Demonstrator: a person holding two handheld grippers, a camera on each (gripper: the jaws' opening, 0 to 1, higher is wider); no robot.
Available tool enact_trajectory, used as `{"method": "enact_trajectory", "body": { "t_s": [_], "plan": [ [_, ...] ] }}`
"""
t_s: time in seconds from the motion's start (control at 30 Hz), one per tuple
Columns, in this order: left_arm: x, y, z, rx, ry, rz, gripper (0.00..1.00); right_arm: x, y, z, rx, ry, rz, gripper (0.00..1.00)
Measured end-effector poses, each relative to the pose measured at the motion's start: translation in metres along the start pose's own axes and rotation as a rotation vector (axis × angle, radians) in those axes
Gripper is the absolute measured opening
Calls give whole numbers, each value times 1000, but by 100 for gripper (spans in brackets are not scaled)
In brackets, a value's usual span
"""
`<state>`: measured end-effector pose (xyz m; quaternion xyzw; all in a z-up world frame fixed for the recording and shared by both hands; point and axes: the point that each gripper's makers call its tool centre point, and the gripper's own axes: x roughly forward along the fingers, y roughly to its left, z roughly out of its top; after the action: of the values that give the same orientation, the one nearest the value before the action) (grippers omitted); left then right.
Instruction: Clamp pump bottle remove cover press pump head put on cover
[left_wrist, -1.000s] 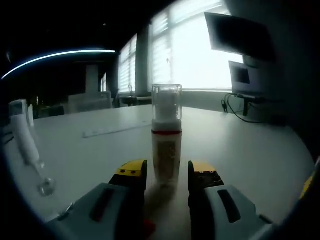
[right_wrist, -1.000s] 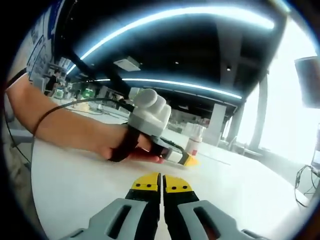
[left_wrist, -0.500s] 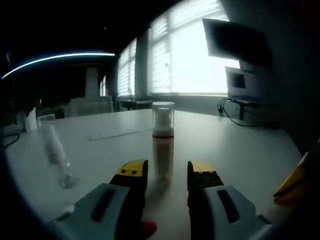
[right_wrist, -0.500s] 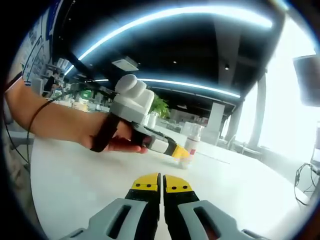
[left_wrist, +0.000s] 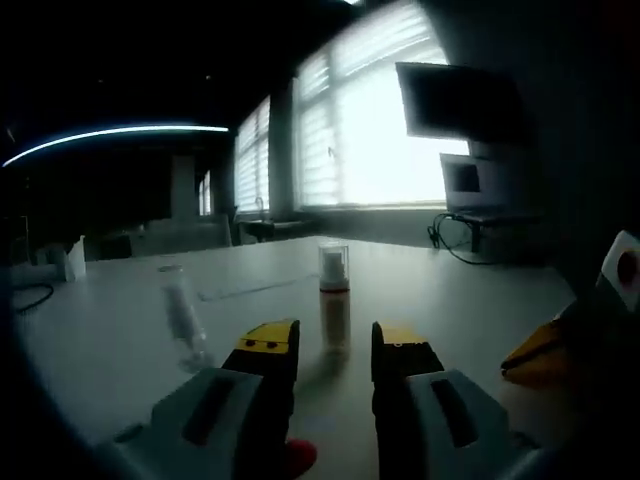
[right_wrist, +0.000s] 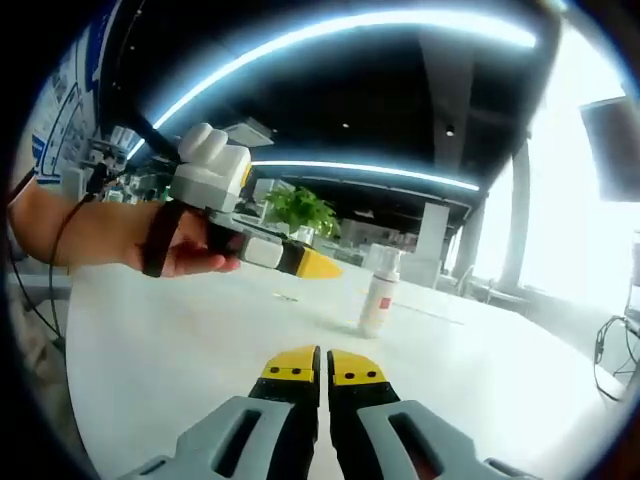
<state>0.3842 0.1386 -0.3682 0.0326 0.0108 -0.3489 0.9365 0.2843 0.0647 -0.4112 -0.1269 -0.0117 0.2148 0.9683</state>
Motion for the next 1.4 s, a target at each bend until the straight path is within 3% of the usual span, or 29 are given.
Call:
{"method": "enact_trajectory", "body": {
  "t_s": [0.1, 0.17, 0.43, 0.73, 1.07, 1.27, 1.4],
  "plan": [
    [-7, 15, 4, -13, -20, 11, 19, 0, 0, 0, 9, -2, 5, 0],
    [-19, 3, 5, -12, -26, 14, 19, 0, 0, 0, 17, -3, 7, 0],
    [-46, 16, 5, 38, -31, 18, 16, 0, -3, 2, 56, -18, 10, 0],
    [-78, 32, 10, -42, -70, 14, 14, 0, -6, 2, 100, -19, 10, 0],
    [-115, 40, -5, -11, -71, 56, 14, -1, -6, 3, 100, -27, 13, 0],
    [-129, 44, -15, -23, -63, 65, 14, -1, -12, 7, 155, -27, 2, 0],
    [-133, 45, -17, -23, -61, 72, 14, 0, -11, 10, 131, -17, -5, 0]
  ]
}}
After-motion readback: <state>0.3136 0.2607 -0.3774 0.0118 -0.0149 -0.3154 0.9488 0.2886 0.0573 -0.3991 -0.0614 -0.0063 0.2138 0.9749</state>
